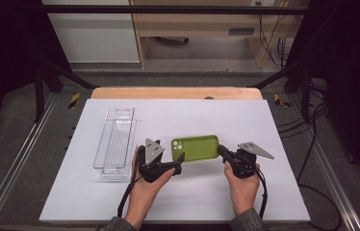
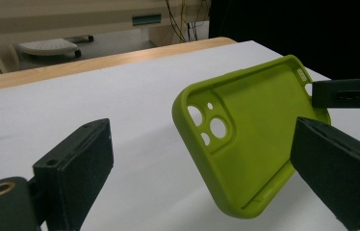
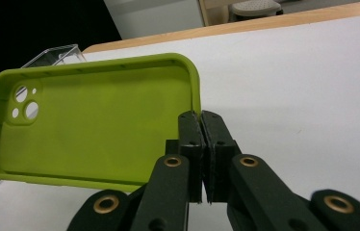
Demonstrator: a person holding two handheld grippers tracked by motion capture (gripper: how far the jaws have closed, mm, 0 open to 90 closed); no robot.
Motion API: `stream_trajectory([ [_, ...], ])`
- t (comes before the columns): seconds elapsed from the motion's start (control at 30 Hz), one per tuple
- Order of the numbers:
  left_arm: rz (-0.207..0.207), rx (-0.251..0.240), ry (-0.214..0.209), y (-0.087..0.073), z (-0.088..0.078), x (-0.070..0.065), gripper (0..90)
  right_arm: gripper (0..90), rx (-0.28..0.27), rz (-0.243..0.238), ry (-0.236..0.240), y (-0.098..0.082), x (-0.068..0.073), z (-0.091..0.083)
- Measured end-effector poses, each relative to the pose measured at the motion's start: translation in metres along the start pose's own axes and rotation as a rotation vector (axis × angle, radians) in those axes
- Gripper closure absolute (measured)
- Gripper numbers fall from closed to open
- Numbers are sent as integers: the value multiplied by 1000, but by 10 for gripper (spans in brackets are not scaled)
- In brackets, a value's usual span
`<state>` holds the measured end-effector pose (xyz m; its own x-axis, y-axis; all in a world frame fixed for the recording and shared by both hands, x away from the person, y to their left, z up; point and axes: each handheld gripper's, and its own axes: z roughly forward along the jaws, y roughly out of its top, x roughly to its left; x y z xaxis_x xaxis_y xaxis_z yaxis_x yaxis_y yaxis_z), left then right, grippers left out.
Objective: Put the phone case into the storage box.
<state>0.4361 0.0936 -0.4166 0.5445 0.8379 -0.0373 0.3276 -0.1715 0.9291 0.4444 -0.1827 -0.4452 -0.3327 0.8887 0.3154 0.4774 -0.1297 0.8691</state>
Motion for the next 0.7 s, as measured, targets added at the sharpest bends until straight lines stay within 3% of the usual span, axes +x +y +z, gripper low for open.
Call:
stream_trajectory([
  [0.4, -5, 27, 31, -1, 2, -6, 246, 879, -4, -8, -2, 0, 1, -1],
  [0.7, -29, 42, 20, 0, 1, -8, 394, 880, -10, -10, -6, 1, 0, -2],
])
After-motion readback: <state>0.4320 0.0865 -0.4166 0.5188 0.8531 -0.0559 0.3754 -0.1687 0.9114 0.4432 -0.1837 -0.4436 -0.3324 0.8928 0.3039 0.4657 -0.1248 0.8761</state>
